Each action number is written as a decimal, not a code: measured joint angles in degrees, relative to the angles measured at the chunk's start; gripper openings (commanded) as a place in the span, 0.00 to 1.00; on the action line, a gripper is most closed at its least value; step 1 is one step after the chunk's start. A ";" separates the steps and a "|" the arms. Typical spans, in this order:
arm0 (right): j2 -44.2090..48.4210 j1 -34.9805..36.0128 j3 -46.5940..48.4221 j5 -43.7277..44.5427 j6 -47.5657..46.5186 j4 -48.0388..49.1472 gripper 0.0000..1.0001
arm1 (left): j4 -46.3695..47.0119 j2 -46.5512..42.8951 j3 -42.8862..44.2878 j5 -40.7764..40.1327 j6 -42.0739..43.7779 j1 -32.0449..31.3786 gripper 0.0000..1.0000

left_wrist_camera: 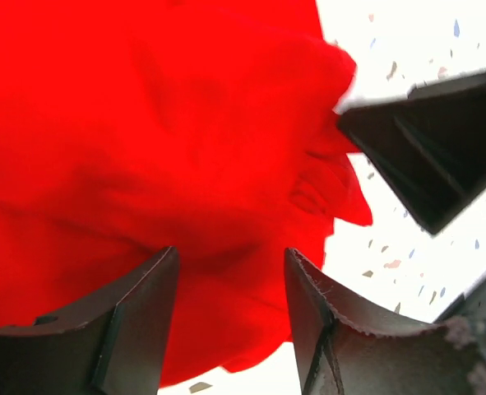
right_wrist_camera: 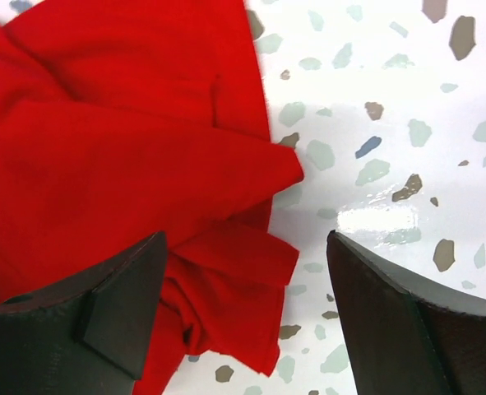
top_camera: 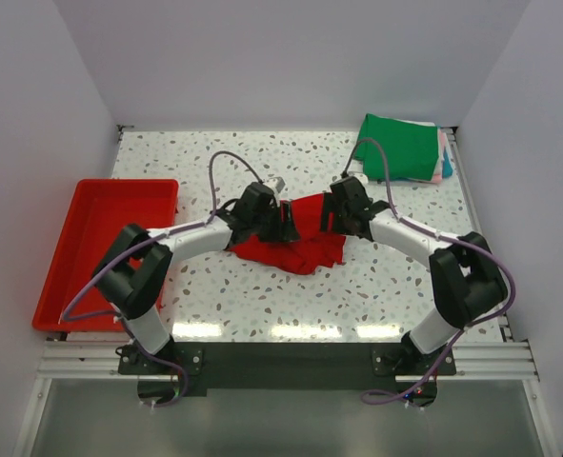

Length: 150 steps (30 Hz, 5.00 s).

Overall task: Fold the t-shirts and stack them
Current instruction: Flatten the tshirt out

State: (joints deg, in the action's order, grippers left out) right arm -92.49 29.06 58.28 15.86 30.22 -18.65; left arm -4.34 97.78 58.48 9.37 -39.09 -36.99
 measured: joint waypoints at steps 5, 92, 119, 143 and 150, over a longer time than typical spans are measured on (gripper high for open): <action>0.11 -2.86 -2.78 -0.59 1.86 2.45 0.80 | 1.33 3.21 1.88 1.38 0.85 -3.04 0.59; 24.20 -14.45 39.74 8.37 -8.70 -13.20 0.00 | -12.98 -10.38 46.97 -16.22 14.67 23.21 0.08; 18.60 -19.06 13.64 8.07 -2.36 -12.33 0.00 | -13.53 -12.28 -5.35 -29.46 -16.81 2.25 0.61; 16.98 -19.06 13.62 4.28 -1.51 -10.95 0.00 | -18.29 3.34 0.09 -36.87 -30.45 -3.30 0.45; 16.63 -19.08 14.16 3.85 -1.25 -11.08 0.00 | -18.01 5.42 1.86 -37.59 -30.23 -2.78 0.00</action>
State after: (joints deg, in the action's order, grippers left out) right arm -75.85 9.98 72.44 19.70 28.97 -29.74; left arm -22.35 103.20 60.34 -28.23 -69.32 -39.77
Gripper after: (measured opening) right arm 0.011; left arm 0.065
